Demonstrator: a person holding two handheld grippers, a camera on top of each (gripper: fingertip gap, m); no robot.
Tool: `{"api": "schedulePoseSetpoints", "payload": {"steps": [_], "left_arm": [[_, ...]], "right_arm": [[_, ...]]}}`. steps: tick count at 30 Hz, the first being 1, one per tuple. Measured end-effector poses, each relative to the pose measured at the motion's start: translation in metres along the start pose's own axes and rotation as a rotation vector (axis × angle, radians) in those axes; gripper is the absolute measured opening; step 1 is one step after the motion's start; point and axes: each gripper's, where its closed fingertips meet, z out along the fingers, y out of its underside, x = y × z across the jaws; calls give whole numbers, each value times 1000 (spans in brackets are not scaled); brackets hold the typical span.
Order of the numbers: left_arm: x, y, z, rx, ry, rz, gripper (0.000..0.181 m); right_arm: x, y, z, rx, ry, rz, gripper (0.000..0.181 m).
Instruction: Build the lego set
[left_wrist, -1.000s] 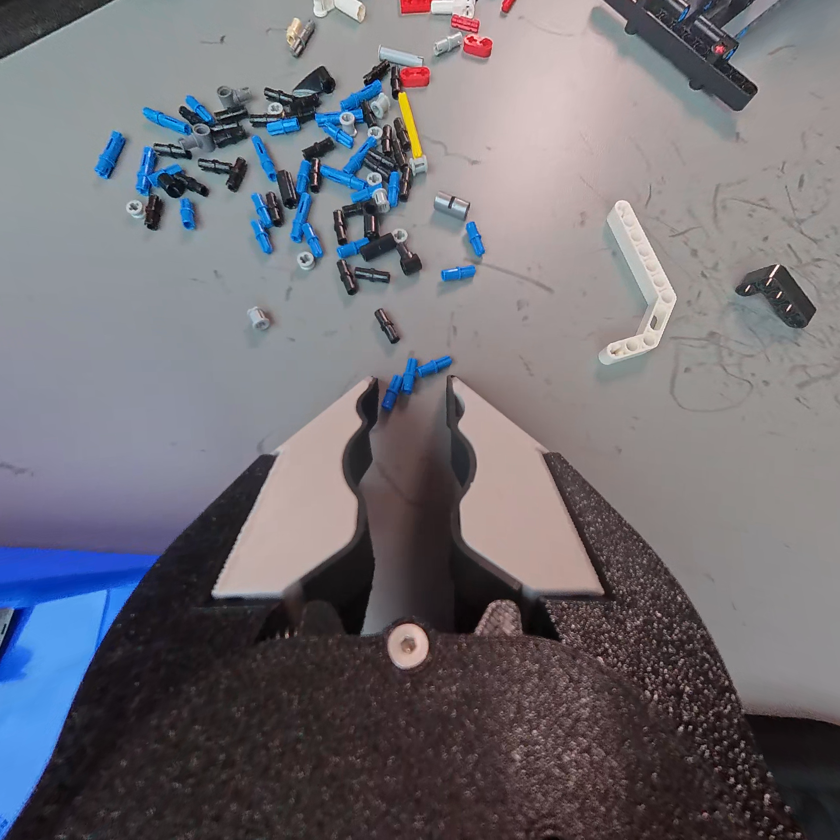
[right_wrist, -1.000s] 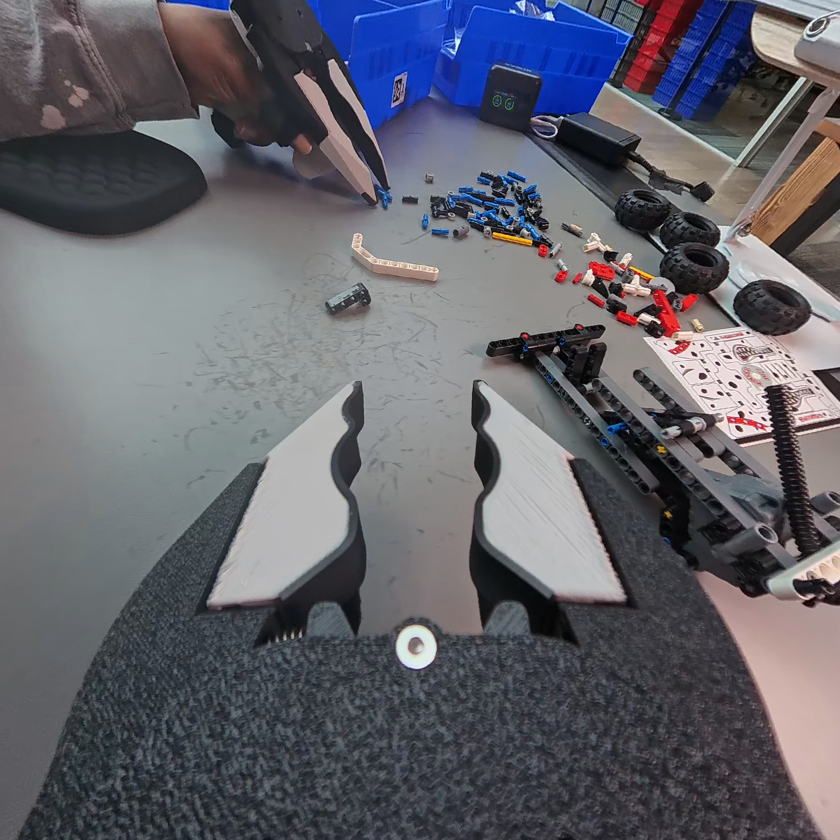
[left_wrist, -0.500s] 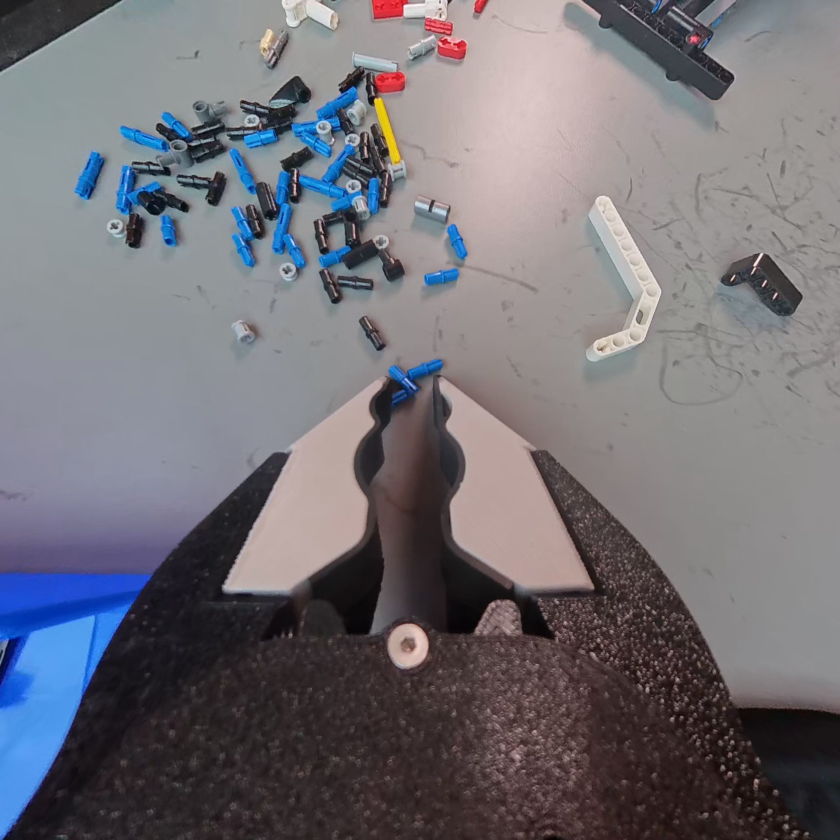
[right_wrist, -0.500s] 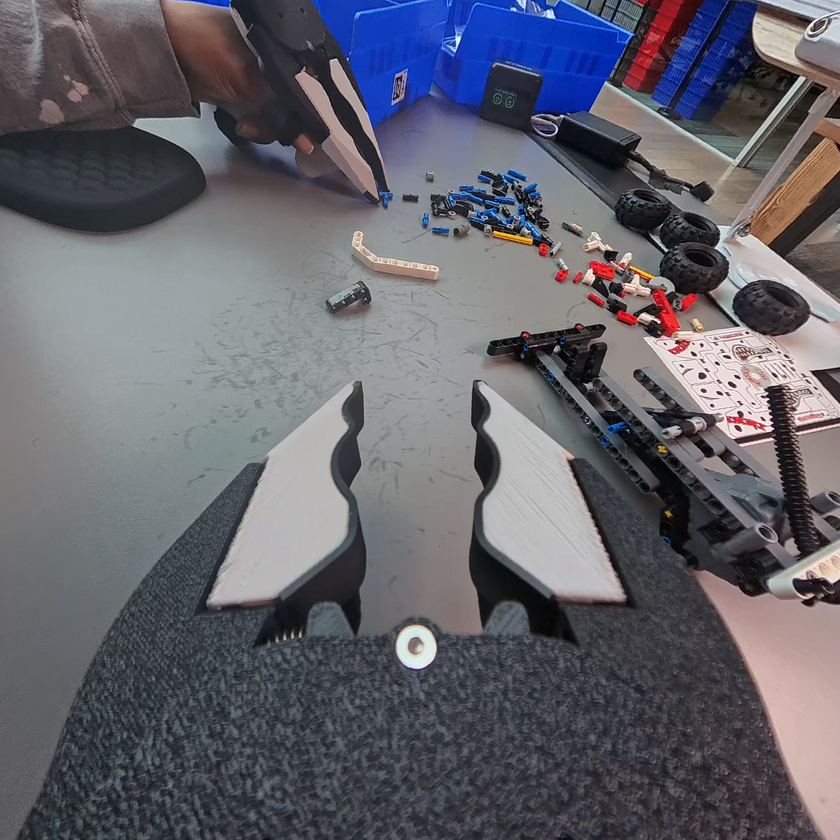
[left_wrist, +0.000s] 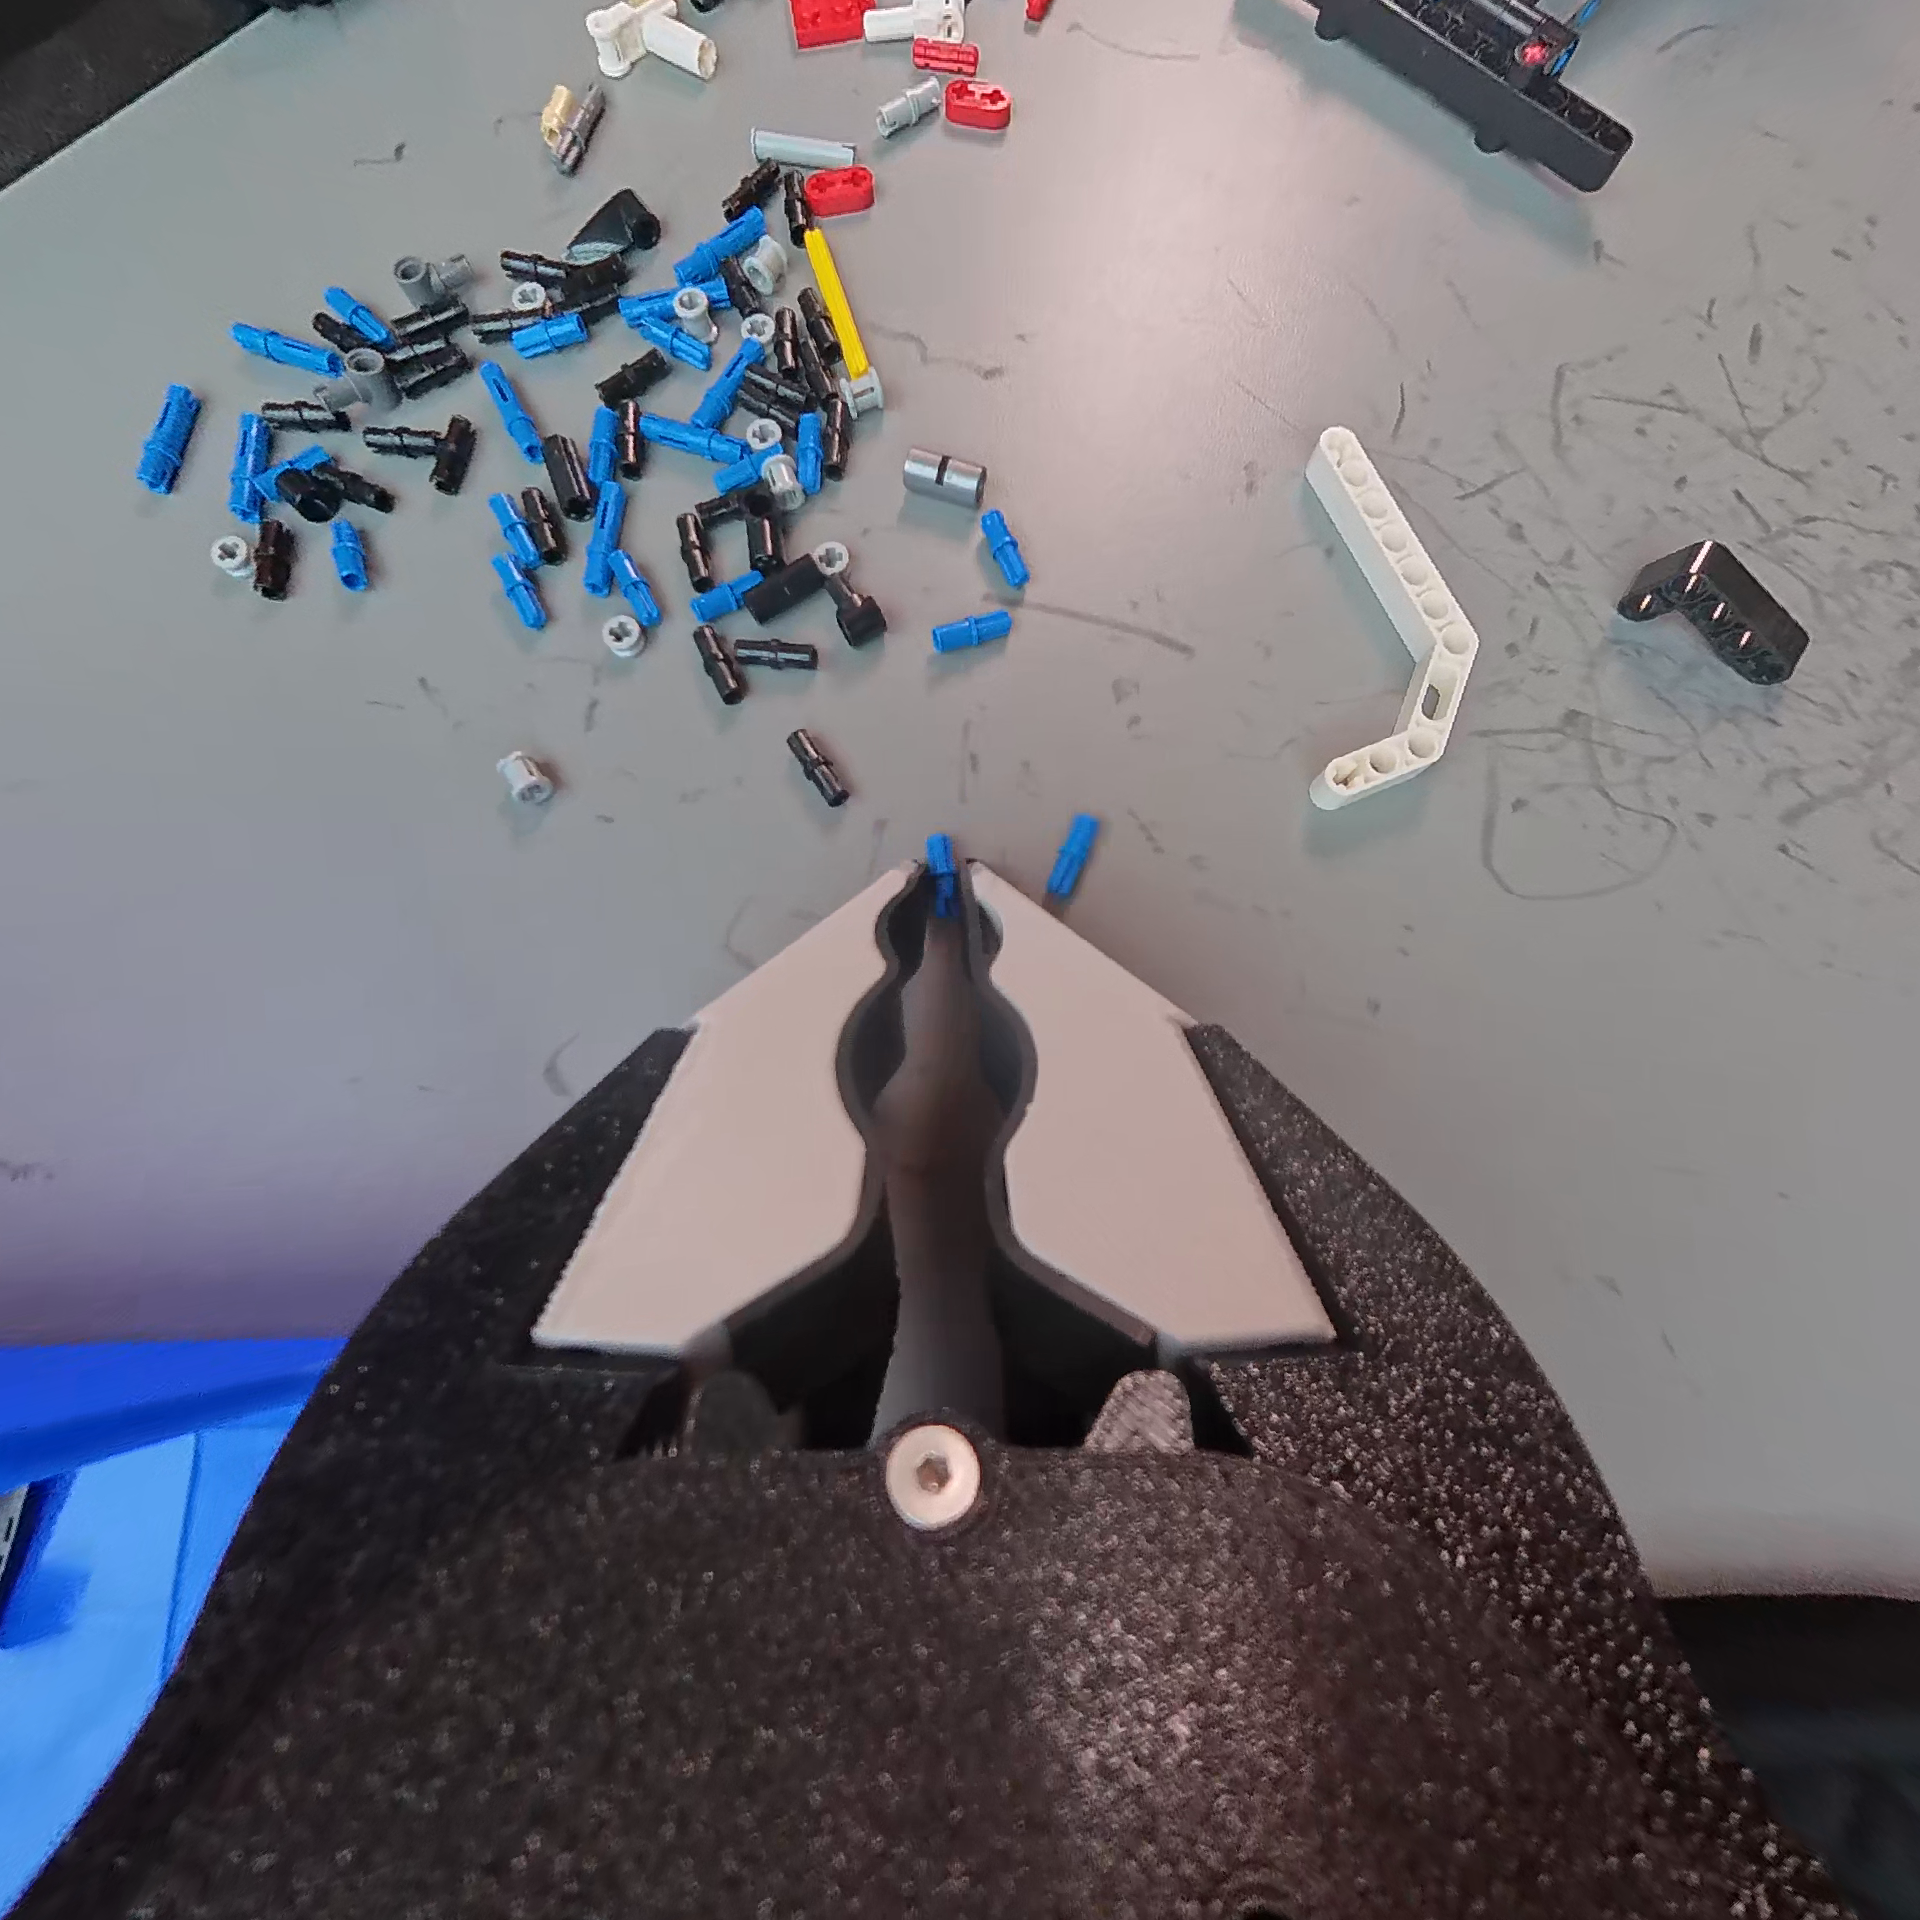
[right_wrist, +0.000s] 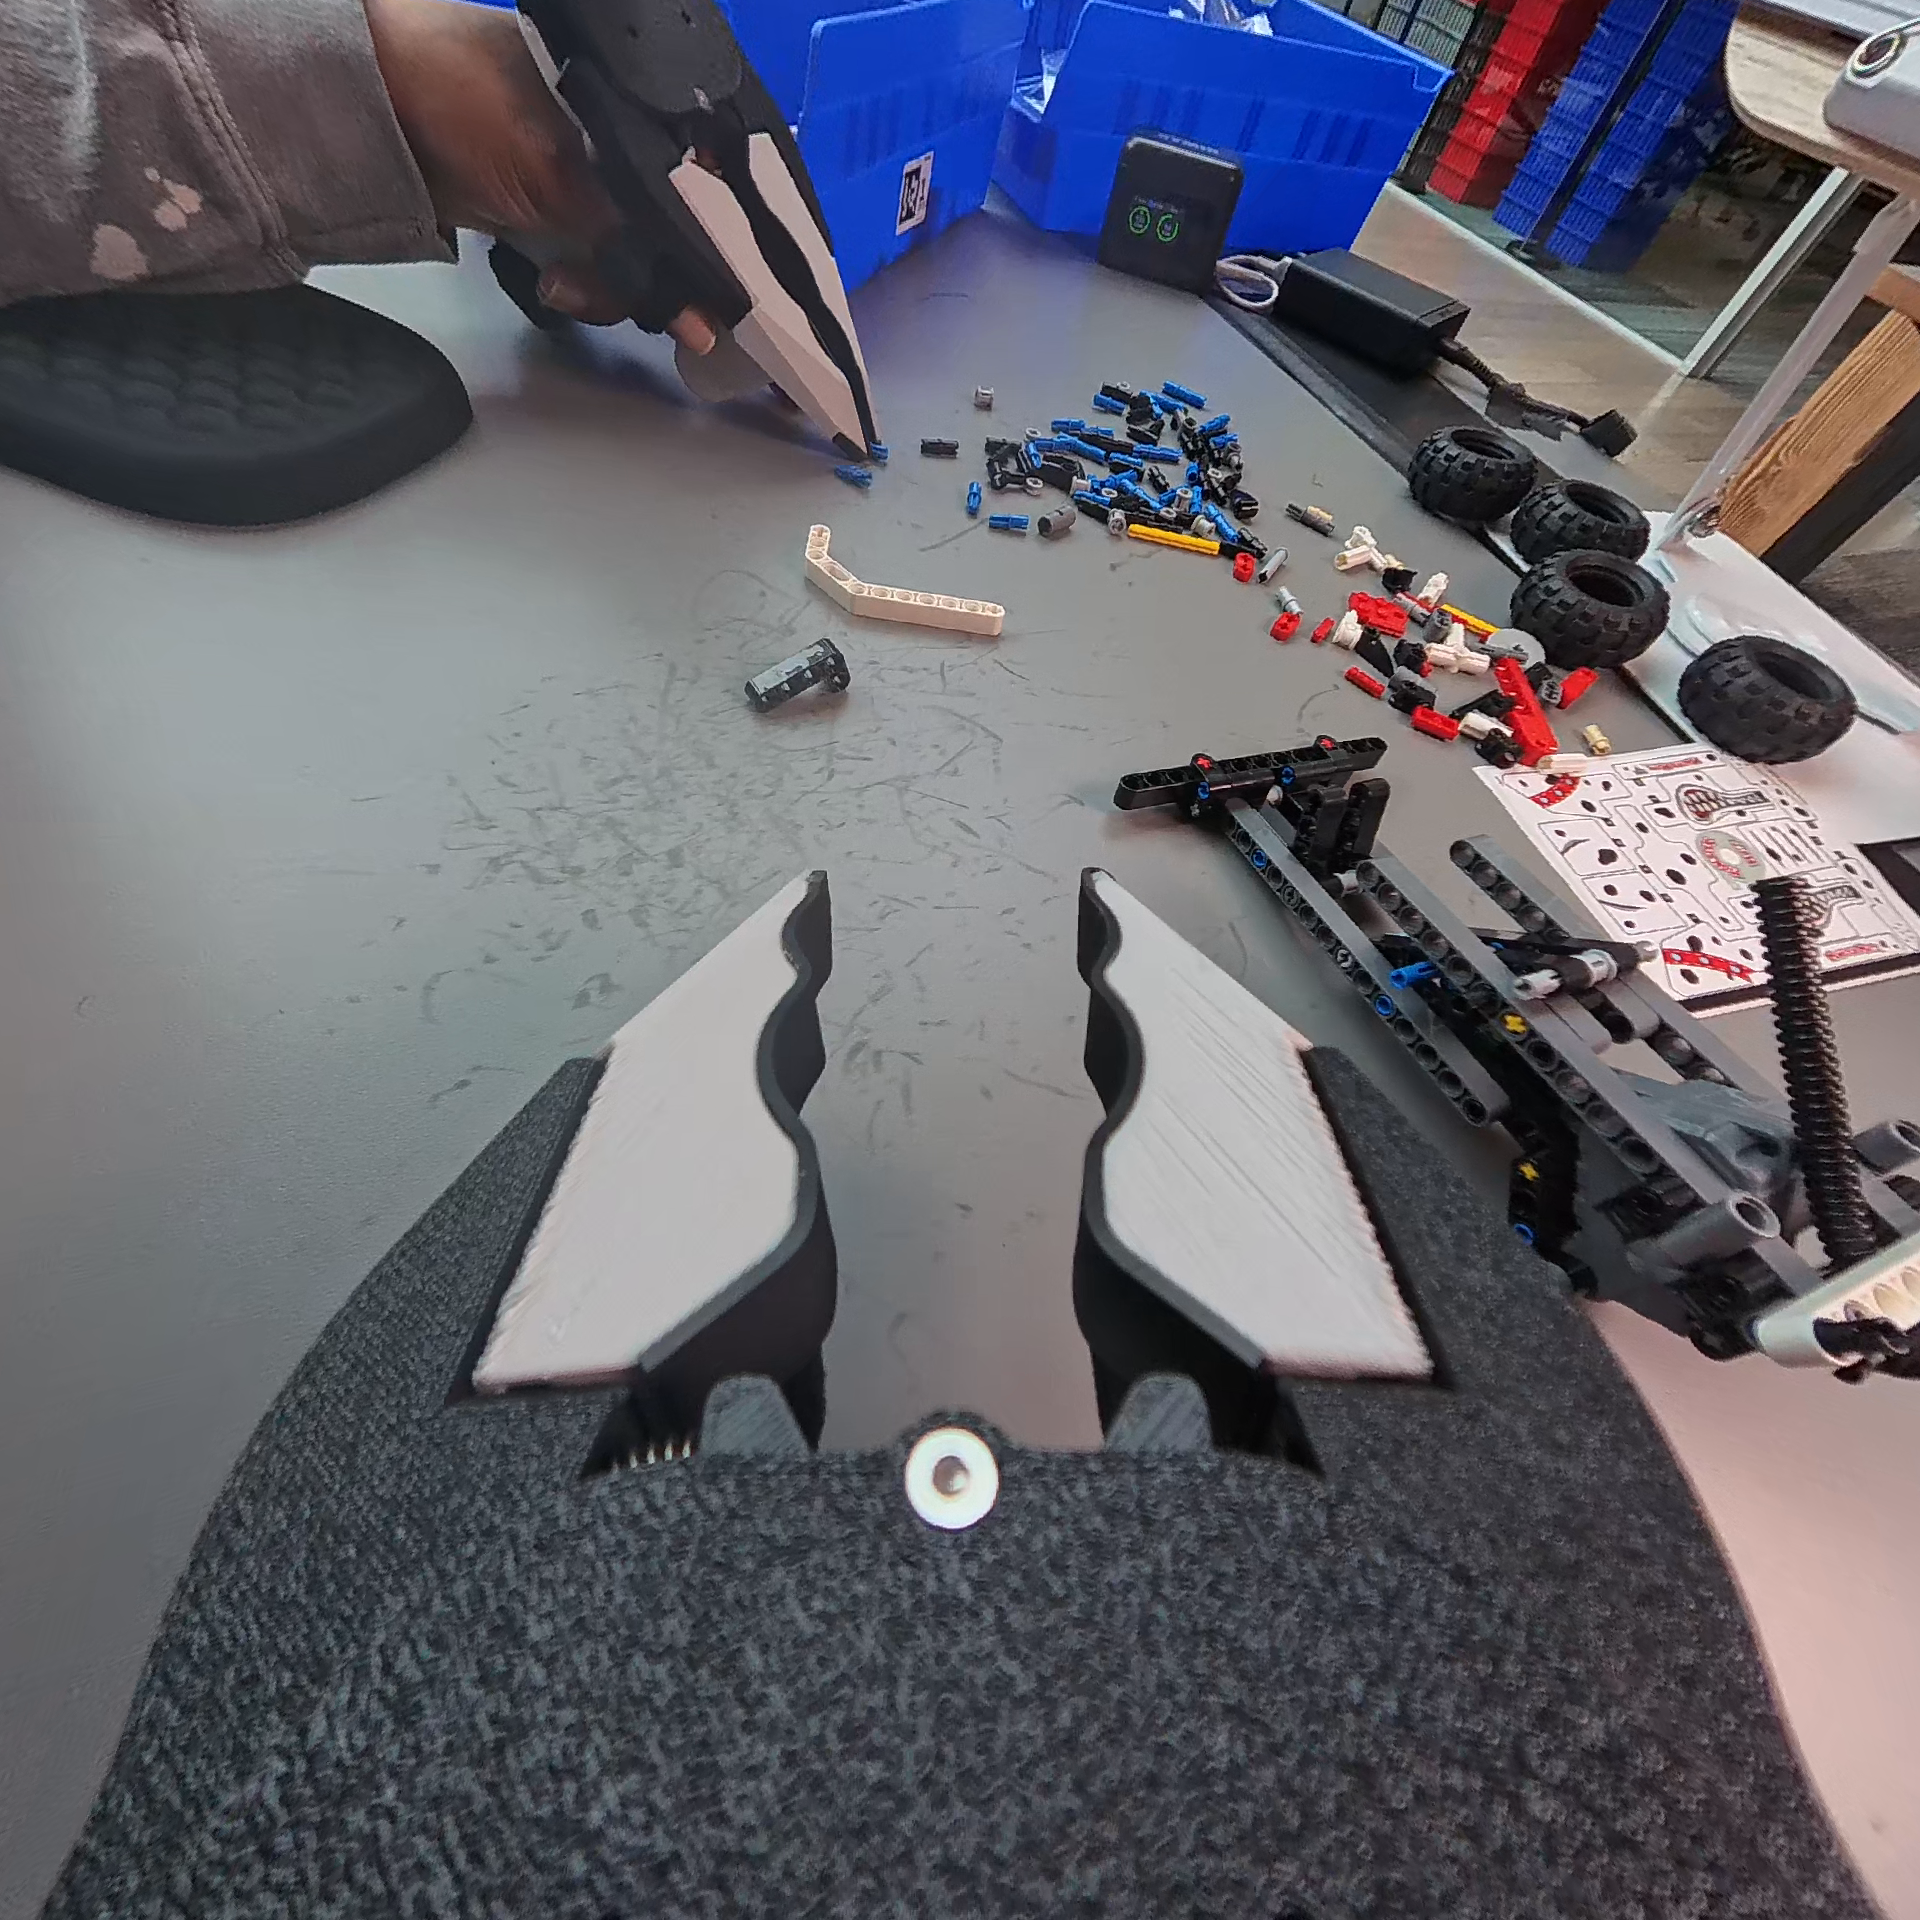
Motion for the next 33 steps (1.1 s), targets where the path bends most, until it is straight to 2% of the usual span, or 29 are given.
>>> {"api": "schedulePoseSetpoints", "payload": {"steps": [11, 15, 18, 20, 21, 24, 29, 31, 33], "left_arm": [[11, -6, -9, 26, 31, 44, 6], [62, -19, -22, 84, 230, 145, 6], [106, -5, -16, 17, 368, 272, 6], [119, 4, -10, -29, 391, 322, 7], [122, 0, -10, -7, 397, 325, 6], [111, -3, -11, 6, 367, 301, 20], [38, -16, -14, 65, 120, 35, 23], [35, -12, -10, 53, 125, -10, 23], [39, -7, -3, 18, 118, 16, 22]], "right_arm": [[0, 0, -1, 0, -1, 1, 47], [0, 0, -1, -1, -2, 4, 47], [0, 1, 0, -5, -6, 9, 47], [0, 1, 0, -5, -4, 9, 47], [0, 1, 0, -3, -3, 8, 47], [0, 1, -1, -3, -2, 6, 47], [-1, 1, 0, -3, -8, 3, 47], [-1, 1, 0, -5, -12, 4, 47], [-1, 1, 0, -2, -11, 4, 47]]}}
